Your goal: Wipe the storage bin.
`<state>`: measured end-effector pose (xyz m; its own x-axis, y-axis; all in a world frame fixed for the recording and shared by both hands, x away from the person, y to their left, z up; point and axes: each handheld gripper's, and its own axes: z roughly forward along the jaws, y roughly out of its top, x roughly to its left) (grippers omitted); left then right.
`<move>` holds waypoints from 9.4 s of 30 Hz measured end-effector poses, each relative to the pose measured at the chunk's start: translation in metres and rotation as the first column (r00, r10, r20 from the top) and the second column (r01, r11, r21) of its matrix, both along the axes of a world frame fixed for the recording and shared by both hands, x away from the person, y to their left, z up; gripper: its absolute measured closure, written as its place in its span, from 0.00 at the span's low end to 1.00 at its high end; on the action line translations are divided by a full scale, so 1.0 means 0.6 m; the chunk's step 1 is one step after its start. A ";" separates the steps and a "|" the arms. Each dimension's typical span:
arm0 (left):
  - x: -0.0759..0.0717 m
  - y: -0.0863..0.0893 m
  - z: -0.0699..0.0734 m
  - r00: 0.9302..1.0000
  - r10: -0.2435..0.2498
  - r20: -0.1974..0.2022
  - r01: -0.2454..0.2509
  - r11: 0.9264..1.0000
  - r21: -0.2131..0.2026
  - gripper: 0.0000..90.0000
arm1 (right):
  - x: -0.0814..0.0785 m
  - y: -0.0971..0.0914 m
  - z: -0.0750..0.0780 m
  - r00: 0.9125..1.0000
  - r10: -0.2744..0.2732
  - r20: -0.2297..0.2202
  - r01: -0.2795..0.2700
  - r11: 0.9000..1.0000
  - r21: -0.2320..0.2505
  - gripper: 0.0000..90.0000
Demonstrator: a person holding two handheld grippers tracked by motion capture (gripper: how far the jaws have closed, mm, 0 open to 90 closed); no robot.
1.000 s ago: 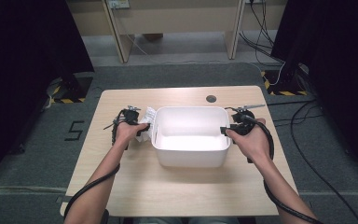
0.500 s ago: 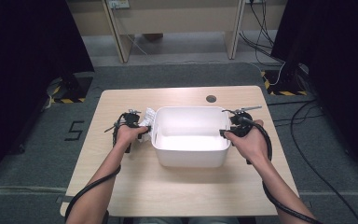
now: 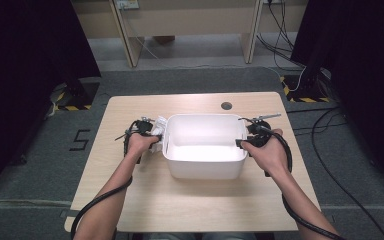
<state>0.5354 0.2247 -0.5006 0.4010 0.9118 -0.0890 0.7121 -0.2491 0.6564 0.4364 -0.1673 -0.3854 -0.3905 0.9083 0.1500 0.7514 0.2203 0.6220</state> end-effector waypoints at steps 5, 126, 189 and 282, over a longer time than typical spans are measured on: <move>-0.003 0.005 -0.001 1.000 0.021 -0.001 -0.021 0.999 -0.039 0.83 | 0.001 0.001 -0.002 1.000 -0.002 0.002 0.002 1.000 -0.005 0.65; -0.366 -0.068 0.095 0.959 -0.173 0.223 0.202 0.972 -0.119 0.85 | -0.028 0.011 0.014 0.992 -0.043 0.122 0.055 0.994 -0.098 0.87; -0.341 -0.087 0.004 0.983 -0.159 0.097 0.163 0.986 -0.043 0.85 | -0.034 0.019 0.015 0.991 -0.039 0.129 0.055 0.991 -0.124 0.87; -0.366 -0.119 0.092 0.951 -0.164 0.263 0.196 0.975 -0.101 0.84 | -0.035 0.021 0.012 0.989 -0.026 0.147 0.046 0.990 -0.134 0.86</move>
<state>0.3156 0.1531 -0.4452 0.5811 0.8107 -0.0722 0.4709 -0.2626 0.8422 0.4154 -0.1546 -0.3779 -0.3654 0.9303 -0.0322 0.6647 0.2850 0.6907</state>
